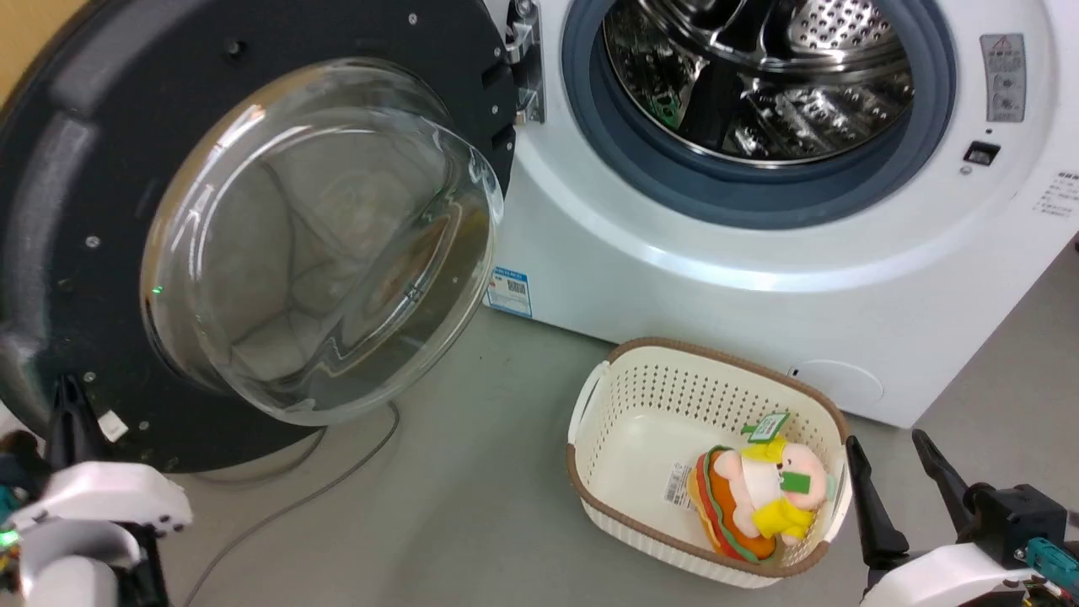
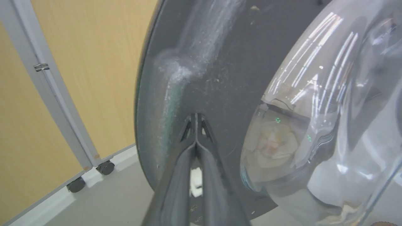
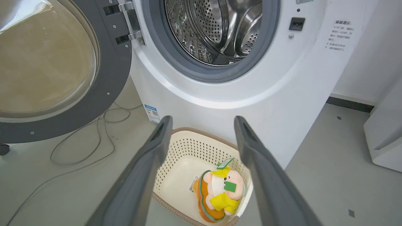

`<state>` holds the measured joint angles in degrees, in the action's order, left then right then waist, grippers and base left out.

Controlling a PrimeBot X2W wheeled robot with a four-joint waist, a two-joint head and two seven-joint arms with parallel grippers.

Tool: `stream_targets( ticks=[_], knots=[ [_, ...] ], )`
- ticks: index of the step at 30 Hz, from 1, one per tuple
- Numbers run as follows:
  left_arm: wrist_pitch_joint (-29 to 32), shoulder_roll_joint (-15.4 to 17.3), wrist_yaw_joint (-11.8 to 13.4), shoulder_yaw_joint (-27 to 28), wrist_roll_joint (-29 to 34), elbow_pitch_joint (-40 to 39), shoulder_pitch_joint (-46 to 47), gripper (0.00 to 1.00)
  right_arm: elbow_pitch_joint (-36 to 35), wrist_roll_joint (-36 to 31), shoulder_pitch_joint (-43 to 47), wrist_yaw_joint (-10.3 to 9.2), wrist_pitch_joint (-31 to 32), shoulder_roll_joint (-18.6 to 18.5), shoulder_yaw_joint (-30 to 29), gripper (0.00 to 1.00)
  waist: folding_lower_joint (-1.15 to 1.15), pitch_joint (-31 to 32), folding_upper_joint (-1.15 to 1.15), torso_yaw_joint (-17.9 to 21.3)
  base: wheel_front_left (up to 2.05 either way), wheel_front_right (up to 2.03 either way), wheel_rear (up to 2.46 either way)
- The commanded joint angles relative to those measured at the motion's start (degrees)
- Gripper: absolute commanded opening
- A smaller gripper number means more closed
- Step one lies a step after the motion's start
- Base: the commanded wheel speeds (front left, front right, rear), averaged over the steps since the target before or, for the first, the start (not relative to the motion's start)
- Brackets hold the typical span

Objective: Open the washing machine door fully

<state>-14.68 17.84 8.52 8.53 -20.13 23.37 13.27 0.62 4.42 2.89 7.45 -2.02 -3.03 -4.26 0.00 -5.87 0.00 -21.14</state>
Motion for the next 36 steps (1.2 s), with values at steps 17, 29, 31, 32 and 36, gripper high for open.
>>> stream_targets(
  ticks=[17, 29, 31, 32, 36],
  knots=[
    [-0.31, -9.38, -0.19, -2.01, 5.72, -14.12, -18.45, 1.00, 2.14, -0.64, 1.85, 0.03, -1.72, 0.15, 1.09, 1.00, 0.00, 7.46, 0.00, 0.60, 0.00, 0.00, 0.00],
    [1.85, -11.63, -2.51, -8.73, 6.09, -19.29, -21.39, 1.00, 1.01, -2.16, 2.81, 0.03, -1.24, 0.15, 1.97, 1.00, 0.00, 9.38, 0.00, 9.59, 0.00, 0.00, 0.00],
    [1.90, -11.56, -2.80, -9.67, 6.61, -19.28, -21.21, 1.00, 0.54, -2.64, 2.99, 0.03, -1.03, 0.15, 2.01, 1.00, 0.00, 9.42, 0.00, 11.56, 0.00, 0.00, 0.00],
    [2.04, -11.42, -2.81, -10.28, 7.22, -19.15, -21.11, 1.00, 0.31, -2.87, 3.06, 0.03, -0.86, 0.15, 1.98, 1.00, 0.00, 9.41, 0.00, 12.56, 0.00, 0.00, 0.00],
    [2.59, -11.00, -3.05, -11.72, 8.39, -18.64, -20.61, 1.00, -0.33, -3.54, 3.35, 0.03, -0.35, 0.15, 2.07, 1.00, 0.00, 9.36, 0.00, 15.71, 0.00, 0.00, 0.00]
  ],
)
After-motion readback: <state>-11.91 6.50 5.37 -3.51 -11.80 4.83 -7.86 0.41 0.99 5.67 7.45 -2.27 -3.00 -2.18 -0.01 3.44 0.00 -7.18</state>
